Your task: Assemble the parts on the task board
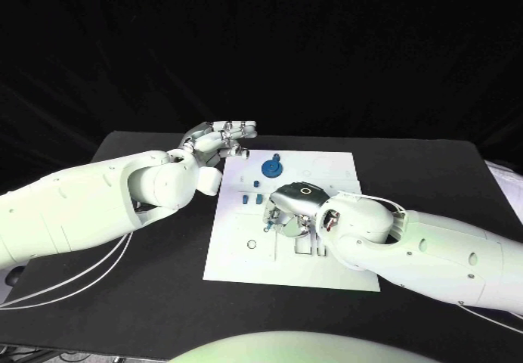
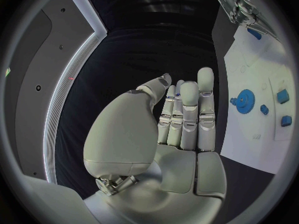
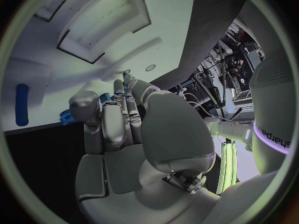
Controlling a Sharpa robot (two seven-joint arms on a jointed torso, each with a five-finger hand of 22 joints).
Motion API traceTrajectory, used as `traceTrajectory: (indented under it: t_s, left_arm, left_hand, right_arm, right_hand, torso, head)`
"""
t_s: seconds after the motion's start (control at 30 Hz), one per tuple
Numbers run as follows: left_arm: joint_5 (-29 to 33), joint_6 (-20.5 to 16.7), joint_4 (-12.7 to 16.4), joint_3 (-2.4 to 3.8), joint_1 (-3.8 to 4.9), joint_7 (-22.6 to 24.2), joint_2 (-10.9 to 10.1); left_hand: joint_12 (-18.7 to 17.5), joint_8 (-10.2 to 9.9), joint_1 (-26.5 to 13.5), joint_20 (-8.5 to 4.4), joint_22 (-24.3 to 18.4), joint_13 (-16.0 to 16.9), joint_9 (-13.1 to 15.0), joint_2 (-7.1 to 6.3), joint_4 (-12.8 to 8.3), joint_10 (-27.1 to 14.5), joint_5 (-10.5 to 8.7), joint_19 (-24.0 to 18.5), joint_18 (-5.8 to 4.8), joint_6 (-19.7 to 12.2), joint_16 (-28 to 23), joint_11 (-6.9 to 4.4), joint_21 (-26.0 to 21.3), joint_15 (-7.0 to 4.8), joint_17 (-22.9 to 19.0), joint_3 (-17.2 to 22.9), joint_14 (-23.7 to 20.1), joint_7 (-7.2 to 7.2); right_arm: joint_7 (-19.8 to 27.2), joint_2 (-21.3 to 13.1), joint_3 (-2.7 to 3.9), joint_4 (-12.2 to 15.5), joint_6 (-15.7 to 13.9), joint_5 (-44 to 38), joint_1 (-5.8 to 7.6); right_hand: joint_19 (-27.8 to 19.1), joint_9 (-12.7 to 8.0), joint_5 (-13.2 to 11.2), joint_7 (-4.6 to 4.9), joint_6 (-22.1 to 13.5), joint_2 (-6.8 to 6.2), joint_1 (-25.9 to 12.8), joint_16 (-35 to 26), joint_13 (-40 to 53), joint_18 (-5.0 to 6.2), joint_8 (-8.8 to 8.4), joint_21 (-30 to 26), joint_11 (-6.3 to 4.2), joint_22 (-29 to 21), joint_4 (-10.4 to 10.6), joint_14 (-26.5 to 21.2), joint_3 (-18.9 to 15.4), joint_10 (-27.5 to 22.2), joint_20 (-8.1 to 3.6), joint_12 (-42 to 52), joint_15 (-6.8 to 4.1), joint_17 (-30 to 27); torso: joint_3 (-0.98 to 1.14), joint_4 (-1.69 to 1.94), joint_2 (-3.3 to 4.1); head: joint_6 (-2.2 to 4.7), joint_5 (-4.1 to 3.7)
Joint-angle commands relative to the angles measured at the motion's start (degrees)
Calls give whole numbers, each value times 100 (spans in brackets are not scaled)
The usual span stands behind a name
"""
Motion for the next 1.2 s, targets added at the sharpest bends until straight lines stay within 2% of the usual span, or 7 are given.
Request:
traceTrajectory:
  t_s: [0.03,0.6,0.7,1.0,1.1,1.13,1.2]
  left_arm:
    - [23,96,16,3,1,8,12]
    - [23,106,30,3,2,-16,5]
    - [23,109,34,3,2,-19,7]
    - [23,107,39,3,2,-23,8]
    - [23,104,41,3,2,-24,8]
    - [23,105,41,3,2,-25,8]
    - [23,109,42,3,2,-33,7]
  left_hand:
    - [24,17,24,1,-5,9,-8,20,11,-45,36,-24,109,-27,-26,14,-15,-11,-5,-32,-41,21]
    - [24,17,24,1,-5,9,-8,20,11,-45,36,-24,109,-27,-26,14,-15,-11,-5,-32,-41,21]
    - [24,17,24,1,-5,9,-8,20,11,-45,36,-24,109,-27,-26,14,-15,-11,-5,-32,-41,21]
    - [24,17,24,1,-5,9,-8,20,11,-45,36,-24,109,-27,-26,14,-15,-11,-5,-32,-41,21]
    - [29,18,25,4,-16,9,-9,22,9,-54,36,-24,108,-33,-41,17,-26,-8,-33,-43,-54,23]
    - [29,18,25,4,-16,9,-9,22,9,-54,36,-24,108,-33,-41,17,-26,-8,-33,-43,-54,23]
    - [29,18,25,4,-16,9,-9,22,9,-54,36,-24,108,-33,-41,17,-26,-8,-33,-43,-54,23]
  right_arm:
    - [43,21,-3,-13,172,-130,-10]
    - [13,108,-21,-48,252,-180,-53]
    - [-45,123,-23,-62,356,-254,-54]
    - [-266,198,-49,-143,622,-476,-56]
    - [-324,221,-60,-179,575,-488,-57]
    - [-351,224,-63,-185,563,-489,-57]
    - [-410,223,-69,-187,506,-495,-58]
  right_hand:
    - [-1,7,20,1,19,57,-17,-24,-7,-91,32,-2,21,-8,14,225,25,7,-6,-32,-32,-3]
    - [-4,7,20,3,16,60,-20,-25,-9,-90,30,-5,23,-12,16,225,26,5,-6,-36,-31,-4]
    - [-3,8,20,5,13,63,-24,-19,-11,-91,28,-3,25,-10,18,225,27,5,-6,-41,-29,2]
    - [-12,5,20,18,-24,26,-70,-19,-25,-93,3,-9,45,-20,27,224,6,-35,2,-86,-15,-4]
    - [-42,-46,19,113,-255,-60,-160,-19,-57,-95,-127,-39,138,-67,57,220,-15,-297,39,-191,49,-14]
    - [-67,-78,21,166,-391,-98,-185,-33,-59,-91,-166,-67,185,-112,63,212,-11,-439,65,-190,85,-36]
    - [-168,-173,25,336,-908,-232,-265,-67,-59,-59,-169,-186,315,-299,82,190,-32,-760,131,-179,183,-91]
  torso:
    - [1,2,2]
    - [0,-3,8]
    - [-3,0,-4]
    - [-2,5,2]
    - [-6,1,-2]
    - [-6,0,-3]
    - [-7,3,-4]
  head:
    - [-8,4]
    - [-59,9]
    - [-88,3]
    - [-98,16]
    - [-108,29]
    - [-111,30]
    - [-107,30]
